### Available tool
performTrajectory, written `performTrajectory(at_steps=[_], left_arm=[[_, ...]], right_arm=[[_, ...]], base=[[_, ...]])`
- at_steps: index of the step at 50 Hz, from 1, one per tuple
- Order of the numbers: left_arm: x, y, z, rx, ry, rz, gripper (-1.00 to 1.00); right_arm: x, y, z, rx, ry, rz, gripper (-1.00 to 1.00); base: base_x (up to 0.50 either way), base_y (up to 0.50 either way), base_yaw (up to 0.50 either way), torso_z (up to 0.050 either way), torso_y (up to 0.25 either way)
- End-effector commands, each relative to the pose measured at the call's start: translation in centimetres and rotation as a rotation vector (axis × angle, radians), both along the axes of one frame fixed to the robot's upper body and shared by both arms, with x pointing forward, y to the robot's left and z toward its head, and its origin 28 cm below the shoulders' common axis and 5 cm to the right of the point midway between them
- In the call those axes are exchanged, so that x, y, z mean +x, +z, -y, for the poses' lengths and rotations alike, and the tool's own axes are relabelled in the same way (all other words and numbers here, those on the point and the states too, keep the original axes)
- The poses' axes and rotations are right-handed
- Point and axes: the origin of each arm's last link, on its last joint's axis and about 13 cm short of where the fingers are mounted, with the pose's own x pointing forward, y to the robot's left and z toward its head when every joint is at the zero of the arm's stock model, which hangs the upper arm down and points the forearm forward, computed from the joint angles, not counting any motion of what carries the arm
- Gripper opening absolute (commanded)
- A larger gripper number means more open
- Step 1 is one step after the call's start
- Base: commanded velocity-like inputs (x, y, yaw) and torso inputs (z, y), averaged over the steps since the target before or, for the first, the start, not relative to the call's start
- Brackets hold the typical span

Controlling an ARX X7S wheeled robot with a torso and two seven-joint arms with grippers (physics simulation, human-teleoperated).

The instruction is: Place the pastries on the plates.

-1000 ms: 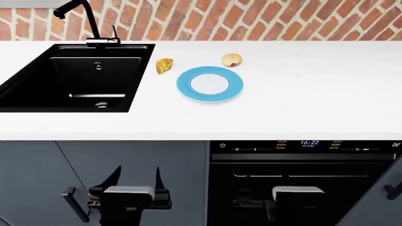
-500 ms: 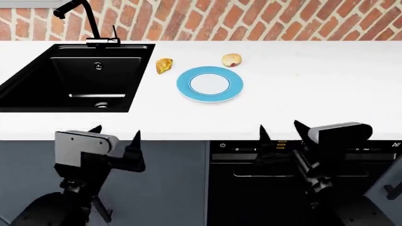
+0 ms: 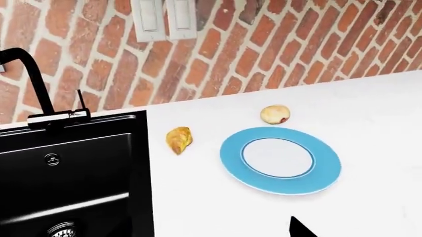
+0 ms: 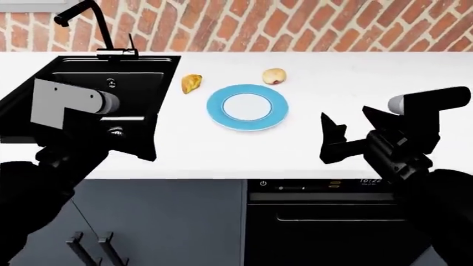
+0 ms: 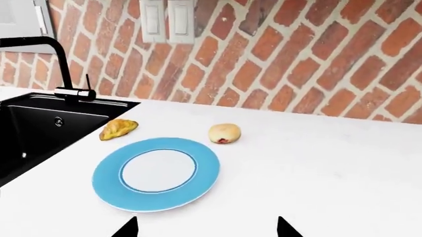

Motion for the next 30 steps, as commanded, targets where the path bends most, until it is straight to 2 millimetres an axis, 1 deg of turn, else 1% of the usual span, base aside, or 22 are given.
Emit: performTrajectory(at_steps=[1,3,10,20,21,23,28,30], left_arm=[[0.0,1.5,-0.3,0.021,-0.003,-0.003,1.00],[0.1,1.2,-0.2,0.022,-0.006,-0.006,1.00],[0.1,0.5,-0.1,0.016,0.001,-0.022,1.00],[0.3,0.1,0.0,0.016,0.004,-0.035,1.00],[0.2,0.3,-0.3,0.015,0.005,-0.032,1.00],[0.5,0.1,0.0,0.019,0.003,-0.035,1.00],[0.4,-0.1,-0.2,0.016,0.001,-0.039,1.00],[0.6,-0.2,0.2,0.017,-0.001,-0.041,1.00]], right_arm=[[0.5,-0.1,0.0,-0.048,0.017,-0.033,1.00],[0.6,-0.5,-0.1,-0.049,0.015,-0.041,1.00],[0.7,-0.2,0.0,-0.043,0.003,-0.041,1.00],[0.7,-0.4,0.0,-0.051,0.001,-0.051,1.00],[0.7,-0.4,0.1,-0.052,-0.001,-0.052,1.00],[0.7,-0.4,0.0,-0.056,-0.001,-0.054,1.00],[0.8,-0.2,0.0,-0.062,-0.001,-0.051,1.00],[0.8,-0.2,0.0,-0.066,-0.002,-0.053,1.00]], base=[[0.43,0.00,0.00,0.000,0.000],[0.43,0.00,0.00,0.000,0.000],[0.45,0.00,0.00,0.000,0.000],[0.45,0.00,0.00,0.000,0.000],[0.45,0.00,0.00,0.000,0.000],[0.45,0.00,0.00,0.000,0.000],[0.45,0.00,0.00,0.000,0.000],[0.45,0.00,0.00,0.000,0.008]])
